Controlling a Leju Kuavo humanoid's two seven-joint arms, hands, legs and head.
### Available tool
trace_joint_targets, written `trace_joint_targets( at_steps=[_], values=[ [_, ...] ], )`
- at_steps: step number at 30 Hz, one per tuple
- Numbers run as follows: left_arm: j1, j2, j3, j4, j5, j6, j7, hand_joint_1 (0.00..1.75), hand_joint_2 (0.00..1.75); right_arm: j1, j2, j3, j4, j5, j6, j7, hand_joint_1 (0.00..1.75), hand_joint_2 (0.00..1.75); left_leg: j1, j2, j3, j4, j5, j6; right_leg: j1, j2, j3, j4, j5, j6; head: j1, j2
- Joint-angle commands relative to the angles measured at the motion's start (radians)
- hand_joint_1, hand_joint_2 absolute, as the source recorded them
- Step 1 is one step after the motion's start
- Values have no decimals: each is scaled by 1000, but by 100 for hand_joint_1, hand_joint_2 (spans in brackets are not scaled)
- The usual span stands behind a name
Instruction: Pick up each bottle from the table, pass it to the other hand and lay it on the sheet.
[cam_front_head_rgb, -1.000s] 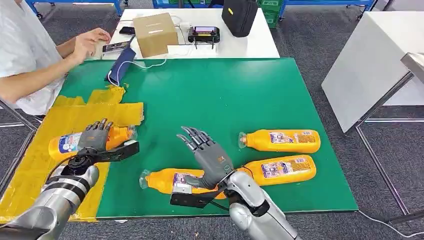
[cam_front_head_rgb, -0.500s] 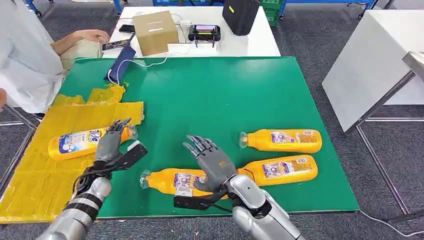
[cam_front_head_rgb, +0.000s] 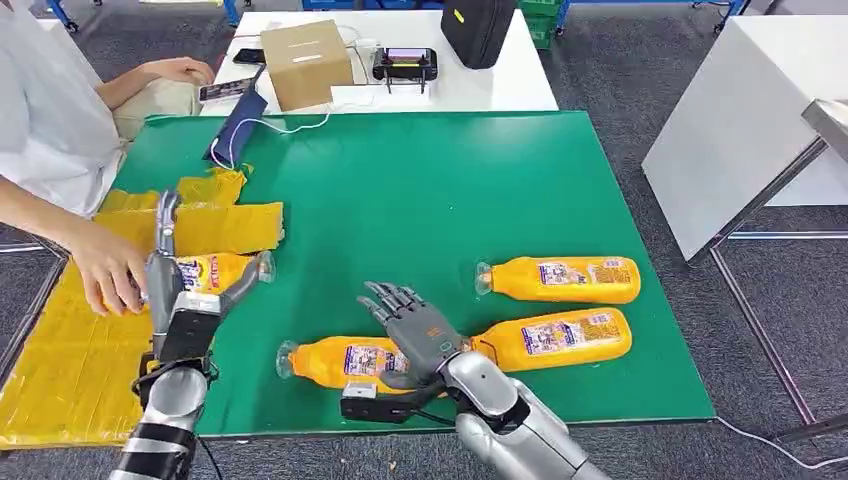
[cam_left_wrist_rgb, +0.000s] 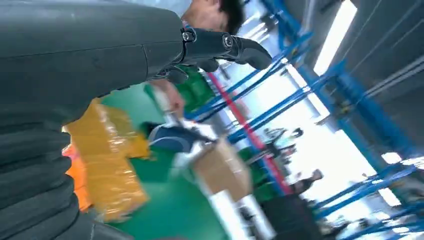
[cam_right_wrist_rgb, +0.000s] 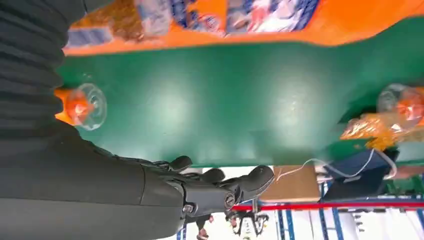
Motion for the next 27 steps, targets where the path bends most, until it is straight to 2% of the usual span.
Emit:
trace_joint_targets(
  at_steps=[1, 4, 12, 20, 23, 27],
  values=[
    [42, -32, -12, -142, 41, -32, -13, 0, 175, -40, 5, 38, 184, -7, 11, 14, 0, 175, 1, -2, 2, 0, 0, -1, 0, 3, 3, -1, 0, -1, 0, 0],
    [43, -30, -20, -140, 35, -31, -22, 0, 175, -41, 9, 35, 191, -6, 12, 19, 0, 175, 1, 1, 0, 0, 0, -1, 0, 6, 1, -1, 1, -1, 1, 0],
    [61, -31, -117, -186, 56, -40, -31, 0, 175, -71, 46, 9, 334, -1, 12, 51, 0, 175, 1, -1, 0, 0, 0, -1, 0, 3, 1, -1, 3, -3, 0, 0],
    [48, -29, -159, -154, 87, -34, -40, 0, 175, -99, 84, -27, 481, -60, 17, 14, 0, 175, 1, -2, 3, -1, 2, -1, 1, 4, 2, -2, 3, -4, 0, 0],
    [52, -29, -159, -155, 97, -34, -41, 0, 175, -106, 85, -34, 496, -45, -3, 53, 0, 175, 2, -2, 8, -1, 2, -2, 1, 5, -3, -2, 3, -5, 1, 0],
    [55, -31, -161, -158, 100, -35, -40, 0, 175, -116, 86, -37, 517, -12, -7, 88, 0, 175, 1, 3, 11, -1, 0, -3, 0, 5, -2, -2, 1, -6, 0, 0]
  ],
)
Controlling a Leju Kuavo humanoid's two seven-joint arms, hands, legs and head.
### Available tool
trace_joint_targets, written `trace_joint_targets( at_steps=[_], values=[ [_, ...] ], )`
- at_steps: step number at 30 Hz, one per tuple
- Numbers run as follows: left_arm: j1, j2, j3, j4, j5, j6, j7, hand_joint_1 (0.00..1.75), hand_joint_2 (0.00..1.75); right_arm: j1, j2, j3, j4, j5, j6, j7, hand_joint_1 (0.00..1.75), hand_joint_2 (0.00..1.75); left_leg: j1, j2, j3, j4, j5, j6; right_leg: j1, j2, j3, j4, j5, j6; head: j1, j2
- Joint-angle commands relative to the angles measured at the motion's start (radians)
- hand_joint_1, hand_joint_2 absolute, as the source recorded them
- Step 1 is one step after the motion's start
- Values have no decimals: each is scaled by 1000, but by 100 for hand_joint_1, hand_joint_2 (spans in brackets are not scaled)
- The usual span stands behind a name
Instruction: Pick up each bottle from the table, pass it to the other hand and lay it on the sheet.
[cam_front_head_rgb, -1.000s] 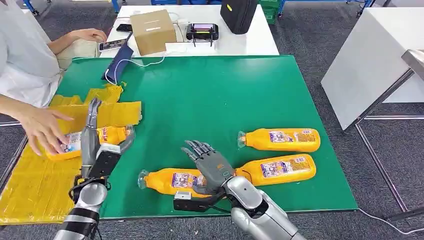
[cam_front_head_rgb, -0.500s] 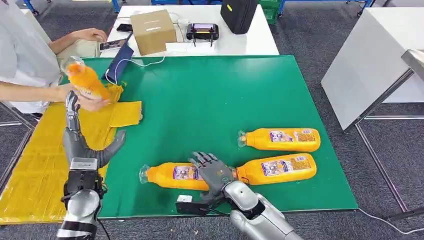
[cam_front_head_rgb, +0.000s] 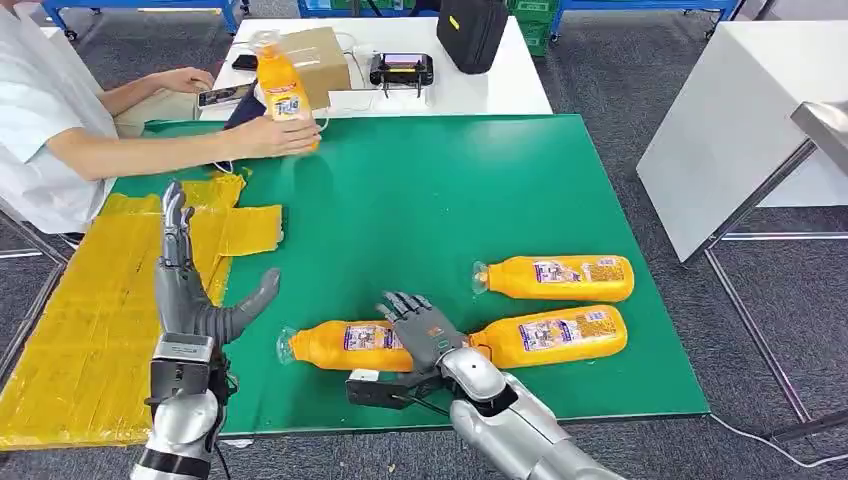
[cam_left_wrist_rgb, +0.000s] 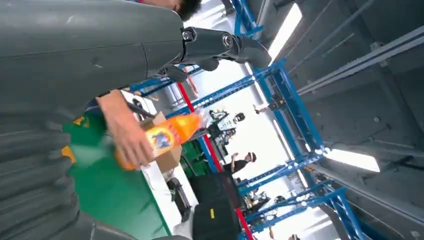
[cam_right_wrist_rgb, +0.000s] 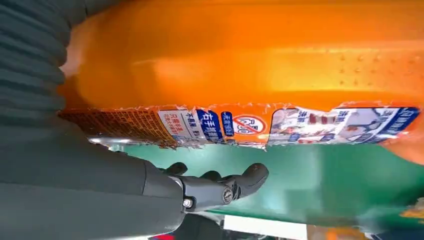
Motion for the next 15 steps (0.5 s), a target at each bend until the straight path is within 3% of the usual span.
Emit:
trace_joint_targets(
  at_steps=[1, 2, 3, 6, 15],
  values=[
    [-15, -1, -34, 31, 13, -2, 2, 0, 175, -17, 6, -27, 180, 36, -3, 57, 21, 175, 1, -4, 0, -2, 2, -1, 0, 1, 1, -2, 1, -1, 0, 0],
    [-15, -1, -38, 30, 14, -5, 3, 0, 175, -19, 9, -33, 188, 37, 1, 56, 138, 175, 1, -3, 1, -1, 2, -1, 1, 1, 2, -1, 1, -2, 0, 0],
    [-15, -2, -40, 31, 15, -5, 2, 0, 175, -19, 9, -33, 190, 38, 5, 55, 166, 175, 1, -5, 1, -1, 2, -1, 1, 1, 2, -2, 1, -2, 0, 0],
    [-18, -3, -47, 33, 18, -7, 3, 0, 175, -21, 12, -38, 199, 40, 8, 48, 175, 175, 2, -3, 2, -1, 2, -1, 1, 1, 3, -1, 1, -2, 0, 0],
    [-18, -3, -49, 35, 20, -9, 4, 0, 175, -21, 13, -43, 202, 40, 10, 44, 175, 175, 2, -5, 2, -1, 2, -1, 1, 0, 4, -2, 2, -1, 0, 0]
  ],
)
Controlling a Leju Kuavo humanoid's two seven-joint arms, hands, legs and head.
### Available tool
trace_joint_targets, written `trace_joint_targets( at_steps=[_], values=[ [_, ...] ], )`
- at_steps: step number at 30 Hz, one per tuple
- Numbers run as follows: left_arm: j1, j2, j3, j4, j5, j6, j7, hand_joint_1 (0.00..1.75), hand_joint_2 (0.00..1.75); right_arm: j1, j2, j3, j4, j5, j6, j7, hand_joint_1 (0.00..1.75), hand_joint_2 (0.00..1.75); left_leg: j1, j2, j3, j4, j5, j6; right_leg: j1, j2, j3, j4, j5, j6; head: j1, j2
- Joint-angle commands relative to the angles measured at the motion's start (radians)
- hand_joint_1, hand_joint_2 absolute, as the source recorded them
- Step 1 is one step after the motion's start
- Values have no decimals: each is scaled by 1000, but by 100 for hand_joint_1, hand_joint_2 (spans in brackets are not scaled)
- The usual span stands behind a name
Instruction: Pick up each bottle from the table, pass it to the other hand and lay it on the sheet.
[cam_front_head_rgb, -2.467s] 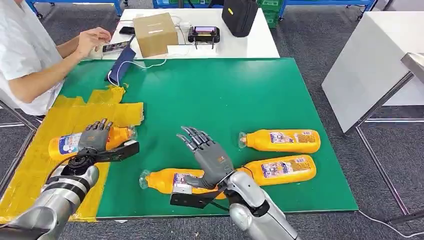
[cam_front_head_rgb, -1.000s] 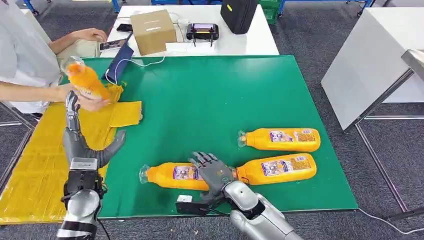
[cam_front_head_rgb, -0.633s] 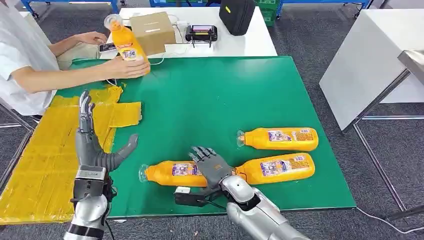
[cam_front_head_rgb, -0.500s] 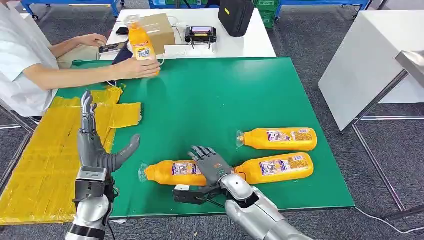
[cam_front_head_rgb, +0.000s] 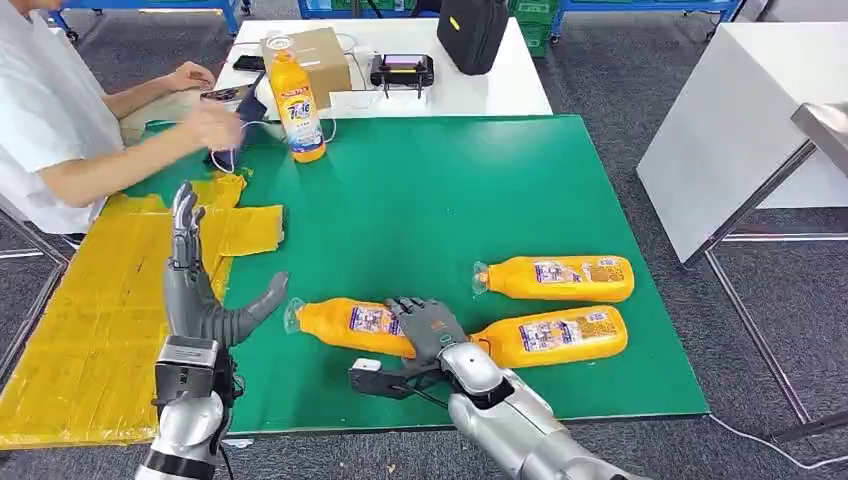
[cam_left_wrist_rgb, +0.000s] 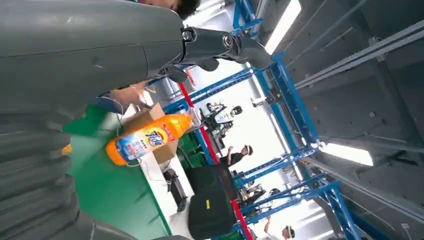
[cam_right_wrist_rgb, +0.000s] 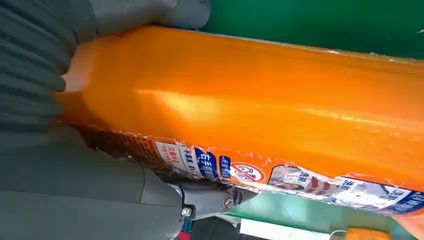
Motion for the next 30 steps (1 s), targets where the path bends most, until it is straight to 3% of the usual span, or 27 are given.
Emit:
trace_joint_targets(
  at_steps=[1, 14, 21, 28, 29, 30],
  values=[
    [-20, -2, -21, 35, 6, -1, 4, 0, 175, 16, -14, -18, 111, -1, 17, 0, 175, 175, 1, -5, 1, -1, 0, 0, 0, 0, 2, -2, -1, -1, 0, 0],
    [-19, -1, -22, 37, 8, -4, 5, 0, 175, 17, -14, -22, 108, -3, 16, -4, 175, 175, 1, -5, 0, -1, 0, 0, 0, 0, 2, -2, -1, 0, 0, 0],
    [9, 1, -41, -1, -9, -30, 23, 0, 175, 95, -24, -142, -94, -61, -146, -53, 175, 175, 0, -4, 0, -1, 0, 0, 0, 0, 1, -1, -1, 0, 0, 0],
    [48, 15, -126, -35, -12, -108, 27, 0, 175, 318, -10, -385, -633, -253, -514, -311, 175, 175, 0, -4, -12, 1, 2, 1, 0, 0, 2, 2, 1, 5, 0, 0],
    [42, 49, -200, -27, 31, -264, 50, 0, 175, 395, 110, -566, -826, -480, -575, -575, 175, 175, 0, -5, -14, 1, 2, 1, 0, 0, 0, 1, 2, 3, 0, 0],
    [49, 42, -227, -17, 31, -268, 39, 0, 175, 413, 69, -528, -899, -489, -575, -660, 175, 175, 0, -7, -13, 2, 1, 0, 0, 0, 1, 2, 0, 2, 0, 0]
  ],
)
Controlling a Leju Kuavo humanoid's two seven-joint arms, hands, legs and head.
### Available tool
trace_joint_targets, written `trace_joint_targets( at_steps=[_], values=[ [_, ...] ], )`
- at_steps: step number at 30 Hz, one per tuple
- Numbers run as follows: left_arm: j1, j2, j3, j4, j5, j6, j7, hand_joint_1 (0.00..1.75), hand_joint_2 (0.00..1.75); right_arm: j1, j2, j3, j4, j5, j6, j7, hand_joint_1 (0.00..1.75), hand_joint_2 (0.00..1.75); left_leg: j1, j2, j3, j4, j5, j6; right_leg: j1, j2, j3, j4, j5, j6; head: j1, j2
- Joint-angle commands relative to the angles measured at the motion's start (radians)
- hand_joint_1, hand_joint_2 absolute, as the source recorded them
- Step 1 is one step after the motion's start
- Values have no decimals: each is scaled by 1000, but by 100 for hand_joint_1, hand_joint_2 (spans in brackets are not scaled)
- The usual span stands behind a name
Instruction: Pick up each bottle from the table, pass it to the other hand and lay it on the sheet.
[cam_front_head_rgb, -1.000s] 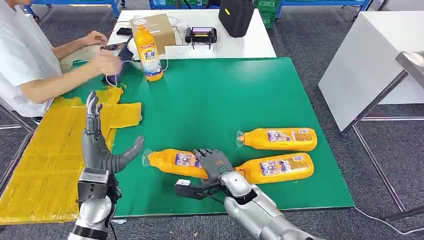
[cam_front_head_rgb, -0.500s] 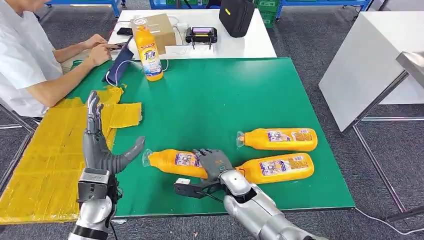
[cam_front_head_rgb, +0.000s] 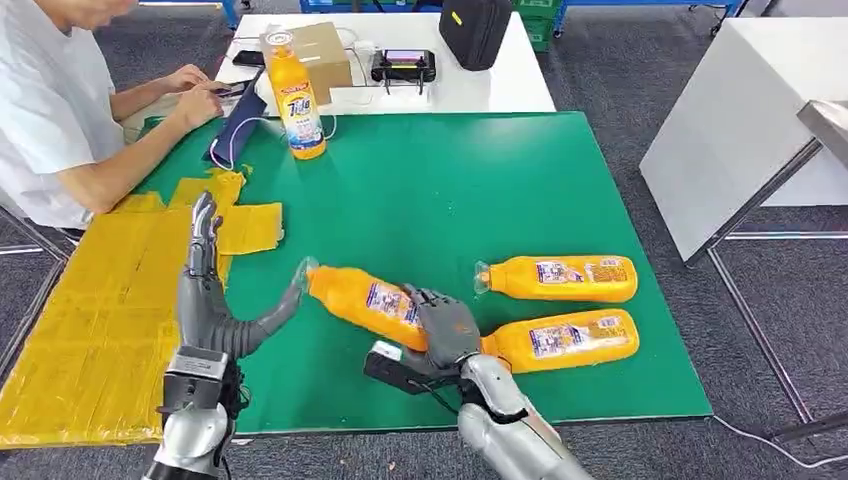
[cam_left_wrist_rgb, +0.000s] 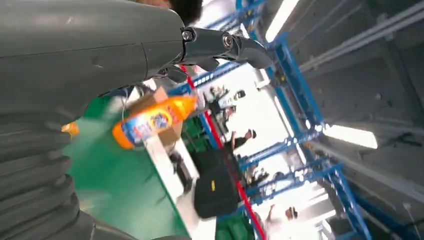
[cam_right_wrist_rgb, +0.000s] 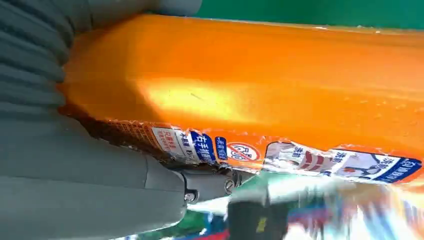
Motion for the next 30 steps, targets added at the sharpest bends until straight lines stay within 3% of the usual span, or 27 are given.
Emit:
trace_joint_targets(
  at_steps=[1, 21, 24, 25, 27, 30],
  values=[
    [7, 45, -216, 26, 63, -219, 8, 0, 175, 246, 41, -322, -721, -308, -204, -409, 175, 175, -1, -5, -3, 1, -2, -1, -1, -2, -2, 2, -4, -1, 0, 0],
    [-13, 72, -252, 43, 111, -285, 29, 0, 175, 216, 27, -235, -619, -363, -204, -391, 175, 175, 1, -4, 0, -1, -4, -2, 0, 5, 0, -1, -4, -2, 0, 0],
    [-32, 79, -244, 19, 157, -323, 17, 0, 175, 163, 12, -192, -516, -348, -128, -315, 175, 175, 1, -3, -3, -1, -3, -2, 0, 3, -3, -1, -2, -2, 0, 0],
    [-40, 81, -244, 12, 174, -336, 9, 0, 175, 133, -1, -171, -456, -396, -8, -248, 175, 175, 1, -2, -4, -1, -2, -2, 1, 3, -4, -1, -1, -1, 0, 0],
    [-56, 83, -243, -2, 190, -355, 9, 0, 175, 76, 2, -146, -310, -407, 69, -230, 175, 175, 1, -1, -2, -1, -3, -2, 1, 7, -3, -1, -1, -2, 0, 0],
    [-67, 84, -243, -11, 193, -363, 15, 0, 175, 44, 18, -102, -184, -373, 84, -255, 175, 175, 2, 1, -2, -2, -2, -2, 1, 8, -3, -2, 0, -2, 0, 0]
  ],
)
